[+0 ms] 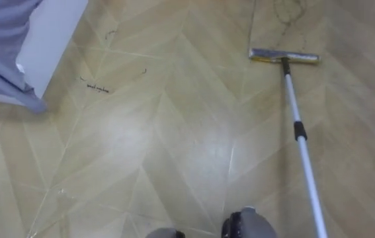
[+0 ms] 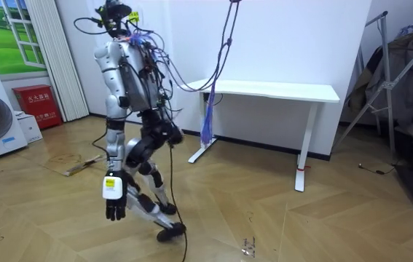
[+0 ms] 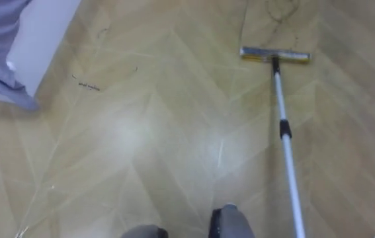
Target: Mop floor
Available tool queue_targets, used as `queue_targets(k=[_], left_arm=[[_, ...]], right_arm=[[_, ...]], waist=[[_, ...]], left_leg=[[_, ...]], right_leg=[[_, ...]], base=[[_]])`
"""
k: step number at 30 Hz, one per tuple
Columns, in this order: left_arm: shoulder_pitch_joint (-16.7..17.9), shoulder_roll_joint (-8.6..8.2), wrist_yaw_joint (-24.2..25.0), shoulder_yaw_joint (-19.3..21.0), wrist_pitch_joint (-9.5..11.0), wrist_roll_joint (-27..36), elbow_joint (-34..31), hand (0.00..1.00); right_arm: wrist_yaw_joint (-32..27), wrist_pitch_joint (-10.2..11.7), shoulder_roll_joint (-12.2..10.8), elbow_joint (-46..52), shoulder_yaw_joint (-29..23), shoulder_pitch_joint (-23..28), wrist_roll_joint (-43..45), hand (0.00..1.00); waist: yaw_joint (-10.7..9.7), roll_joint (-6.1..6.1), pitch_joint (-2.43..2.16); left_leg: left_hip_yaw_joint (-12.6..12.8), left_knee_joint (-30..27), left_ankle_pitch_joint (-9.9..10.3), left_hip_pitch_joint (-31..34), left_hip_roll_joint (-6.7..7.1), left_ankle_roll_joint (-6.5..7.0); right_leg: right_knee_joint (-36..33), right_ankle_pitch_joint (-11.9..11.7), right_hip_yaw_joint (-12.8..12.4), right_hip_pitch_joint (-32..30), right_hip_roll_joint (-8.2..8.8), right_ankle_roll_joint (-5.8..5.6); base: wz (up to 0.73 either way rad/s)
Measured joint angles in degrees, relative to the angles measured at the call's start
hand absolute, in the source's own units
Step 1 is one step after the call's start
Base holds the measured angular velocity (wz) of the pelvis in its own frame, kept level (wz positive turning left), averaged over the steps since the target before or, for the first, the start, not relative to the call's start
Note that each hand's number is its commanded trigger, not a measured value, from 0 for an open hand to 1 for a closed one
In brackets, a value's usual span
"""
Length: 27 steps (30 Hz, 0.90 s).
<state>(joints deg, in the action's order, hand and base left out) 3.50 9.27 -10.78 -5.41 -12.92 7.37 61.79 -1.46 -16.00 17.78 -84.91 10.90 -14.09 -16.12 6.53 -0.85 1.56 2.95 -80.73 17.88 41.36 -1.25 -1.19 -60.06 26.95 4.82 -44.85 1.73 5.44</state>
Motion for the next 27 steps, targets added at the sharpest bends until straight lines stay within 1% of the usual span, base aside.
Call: queue_targets(k=[1,2,3,4,5,6,7,8,9,10,11,12,13,14,15,16,17,18,19,20,21,22,23,24,25,26,27], left_arm=[[-0.10,0.46,0.00,-0.01,0.41,-0.03,-0.40,0.00],[-0.08,0.70,0.00,0.30,0.65,-0.11,-0.51,0.00],[0.13,0.70,0.01,0.38,0.81,-0.11,-0.42,0.00],[0.63,0.62,0.16,0.35,0.91,-0.10,-0.22,0.00],[1.24,0.53,0.36,0.33,0.77,-0.10,-0.21,0.00],[1.80,0.40,0.56,0.36,0.75,-0.13,-0.23,0.00],[2.61,0.30,1.43,0.54,0.63,-0.33,-0.01,0.00],[2.80,0.09,1.84,0.66,0.52,-0.48,0.11,0.00],[2.81,-0.40,2.72,0.87,0.39,-0.95,0.19,0.00],[1.98,-0.93,3.10,0.97,0.47,-2.13,0.08,0.00],[1.68,-1.09,3.11,0.98,0.62,-2.65,0.08,0.00],[1.22,-1.27,3.08,1.08,1.00,-3.46,-0.09,0.00],[1.14,-1.36,2.70,1.36,1.94,-3.78,-0.50,0.00],[1.03,-1.40,2.45,1.36,2.37,-3.77,-0.58,0.00],[0.75,-1.69,1.99,1.21,3.20,-3.64,-0.87,0.00],[0.75,-1.94,1.34,1.07,3.42,-3.43,-1.60,0.00],[0.74,-1.95,0.95,0.93,3.42,-2.89,-2.13,0.00],[0.73,-1.95,0.94,0.67,3.43,-2.59,-2.34,0.00],[0.74,-1.94,0.96,0.66,3.43,-2.40,-2.31,0.00],[0.75,-1.93,0.96,0.68,3.43,-2.40,-2.23,0.00],[0.88,-1.99,0.91,0.67,3.02,-2.41,-2.17,0.00],[1.16,-2.03,0.86,0.75,2.38,-2.44,-2.20,0.00],[1.17,-2.07,0.79,0.76,1.77,-2.42,-2.20,0.00],[1.27,-1.93,0.65,0.76,0.79,-2.26,-1.91,0.00],[1.19,-1.44,0.41,0.75,0.26,-1.62,-1.85,0.00],[1.19,-1.18,0.15,0.71,0.15,-1.00,-1.90,0.00],[1.36,-0.50,-0.24,0.71,0.02,-0.04,-2.01,0.00]], right_arm=[[0.36,1.02,0.40,0.38,1.46,-2.21,-1.75,1.00],[0.90,2.53,0.51,0.93,1.52,-4.02,-3.30,1.00],[1.18,2.95,0.55,1.24,1.50,-4.65,-3.95,1.00],[1.99,3.66,0.57,1.89,1.49,-5.00,-5.07,1.00],[2.82,3.91,0.55,2.07,1.52,-4.84,-6.44,1.00],[3.22,3.91,0.61,2.08,1.56,-4.45,-6.82,1.00],[3.67,3.95,0.61,2.01,1.60,-2.25,-7.38,1.00],[4.08,3.97,0.88,1.88,1.59,-0.50,-7.68,1.00],[4.21,3.99,1.59,1.61,1.59,3.27,-7.87,1.00],[4.22,3.99,2.14,-0.48,1.62,6.24,-7.89,1.00],[4.12,4.00,2.21,-1.50,1.65,7.66,-7.85,1.00],[4.05,4.02,2.37,-2.25,1.65,11.00,-7.63,1.00],[4.00,4.02,2.33,-2.14,1.66,13.84,-7.46,1.00],[4.00,4.02,2.31,-2.11,1.66,14.67,-7.46,1.00],[3.57,4.02,2.15,-1.83,1.63,16.34,-7.56,1.00],[2.76,4.02,1.35,-1.65,1.62,17.59,-7.67,1.00],[2.02,3.90,0.15,-1.64,1.56,18.31,-7.67,1.00],[1.80,3.88,-0.37,-1.64,1.56,18.49,-7.67,1.00],[1.61,3.67,-1.26,-1.46,1.52,18.53,-7.45,1.00],[1.60,3.39,-1.56,-1.11,1.33,18.51,-7.04,1.00],[1.62,2.69,-1.98,-0.59,1.15,18.53,-6.64,1.00],[1.60,1.93,-2.04,-0.09,0.89,18.53,-6.44,1.00],[1.49,1.68,-2.05,0.03,0.64,18.68,-6.30,1.00],[1.18,1.08,-2.04,0.35,0.22,17.79,-6.04,1.00],[0.80,0.67,-1.99,0.02,0.28,16.01,-6.01,1.00],[0.65,0.27,-1.84,-0.19,0.28,14.72,-5.95,1.00],[0.47,-0.39,-1.56,-0.92,0.40,11.88,-5.52,1.00]], waist=[[0.32,0.94,0.40],[1.43,1.69,0.61],[2.20,1.88,0.61],[3.05,2.43,0.64],[3.22,2.40,0.53],[3.24,2.25,0.44],[2.88,2.26,0.19],[2.29,1.95,-0.19],[1.05,1.31,-0.78],[1.07,1.17,-0.84],[0.93,1.04,-0.86],[0.51,0.37,-1.10],[0.36,-0.61,-1.51],[0.12,-0.97,-1.54],[-0.89,-2.37,-1.30],[-1.79,-3.22,-1.35],[-2.00,-3.35,-1.29],[-2.31,-3.36,-1.17],[-2.93,-3.35,-0.98],[-3.15,-3.11,-0.77],[-3.21,-3.03,-0.72],[-3.26,-2.88,-0.65],[-3.30,-2.72,-0.56],[-2.99,-2.82,-0.67],[-2.44,-2.57,-0.55],[-2.22,-2.31,-0.38],[-1.38,-1.24,-0.09]], left_leg=[[0.15,-0.78,0.39,2.94,-0.14,0.52],[0.27,2.56,1.58,5.61,-0.08,1.60],[0.36,5.76,2.13,6.58,-0.13,1.56],[0.25,14.66,2.45,8.13,0.04,1.19],[0.28,24.50,1.97,8.86,0.06,0.75],[0.43,28.63,0.22,9.04,-0.10,1.52],[1.61,31.62,-3.73,9.13,0.00,3.49],[2.10,31.82,-4.14,8.73,0.29,4.50],[3.14,31.29,-2.46,7.10,1.75,7.31],[4.00,31.03,-0.40,5.29,3.37,8.94],[4.35,31.00,0.53,4.15,4.13,9.46],[4.46,31.02,2.33,2.21,5.13,10.17],[4.39,31.24,3.74,0.80,5.38,10.43],[4.28,31.52,4.12,0.33,5.58,10.51],[2.82,32.15,4.66,-0.83,6.24,10.49],[1.53,33.10,4.70,-2.05,6.61,10.47],[1.05,35.00,4.90,-4.01,6.81,10.11],[0.87,36.01,5.02,-5.02,6.89,9.92],[0.74,37.70,5.67,-6.84,6.98,9.36],[0.66,38.05,6.04,-7.66,6.97,9.17],[0.50,38.25,7.23,-8.96,6.90,8.68],[0.15,37.52,8.87,-10.09,6.69,8.08],[-0.20,36.78,9.77,-10.72,6.40,7.67],[-0.75,34.86,11.40,-11.69,5.70,6.34],[-0.44,29.71,12.18,-11.43,4.57,5.06],[-0.12,25.22,11.70,-10.41,3.65,4.24],[0.48,16.81,9.27,-7.82,1.82,1.58]], right_leg=[[-0.28,1.15,-0.01,1.22,-0.09,-0.42],[0.11,2.17,-0.20,2.93,-0.09,-0.14],[0.69,2.59,-0.13,3.99,-0.12,-0.10],[2.53,3.43,0.01,6.46,-0.17,-0.54],[4.71,4.31,0.16,9.29,-0.13,-1.23],[5.81,4.82,0.33,10.83,-0.06,-1.64],[7.62,6.12,0.49,14.13,0.88,-2.89],[8.28,6.84,0.66,15.78,1.41,-3.60],[6.93,7.38,0.42,17.17,2.73,-4.26],[2.99,5.52,-0.18,16.87,4.50,-6.63],[0.65,4.03,-0.21,16.57,5.39,-7.38],[-4.54,-0.69,-1.07,15.22,6.29,-7.55],[-9.08,-4.76,-2.96,12.34,5.94,-7.85],[-10.68,-5.13,-3.29,10.85,5.97,-7.75],[-12.90,-5.01,-3.22,6.78,6.06,-7.39],[-12.19,-5.03,-2.98,3.38,5.65,-7.35],[-9.20,-5.07,-3.21,0.47,5.05,-7.28],[-6.90,-5.09,-2.98,-0.53,5.00,-7.26],[-0.83,-5.24,-2.77,-2.18,4.90,-7.05],[2.63,-5.65,-2.83,-2.61,4.76,-6.59],[10.29,-7.35,-3.06,-3.00,3.83,-5.96],[14.80,-10.27,-3.05,-2.49,3.25,-5.85],[14.48,-10.81,-2.75,-1.92,3.17,-5.62],[13.07,-10.48,-1.70,-0.73,2.86,-5.02],[10.97,-9.12,-1.22,0.27,2.15,-3.79],[9.45,-8.25,-1.07,0.71,1.55,-2.88],[6.13,-5.62,-0.75,1.24,1.00,-1.59]], base=[[0.07],[0.11],[0.00],[0.05],[0.09],[0.17],[0.28],[0.76],[0.86],[0.74],[0.30],[0.00],[-0.08],[-0.16],[-0.12],[-0.20],[-0.22],[-0.23],[-0.13],[-0.17],[-0.11],[0.00],[0.08],[0.04],[-0.05],[-0.21],[-0.19]])
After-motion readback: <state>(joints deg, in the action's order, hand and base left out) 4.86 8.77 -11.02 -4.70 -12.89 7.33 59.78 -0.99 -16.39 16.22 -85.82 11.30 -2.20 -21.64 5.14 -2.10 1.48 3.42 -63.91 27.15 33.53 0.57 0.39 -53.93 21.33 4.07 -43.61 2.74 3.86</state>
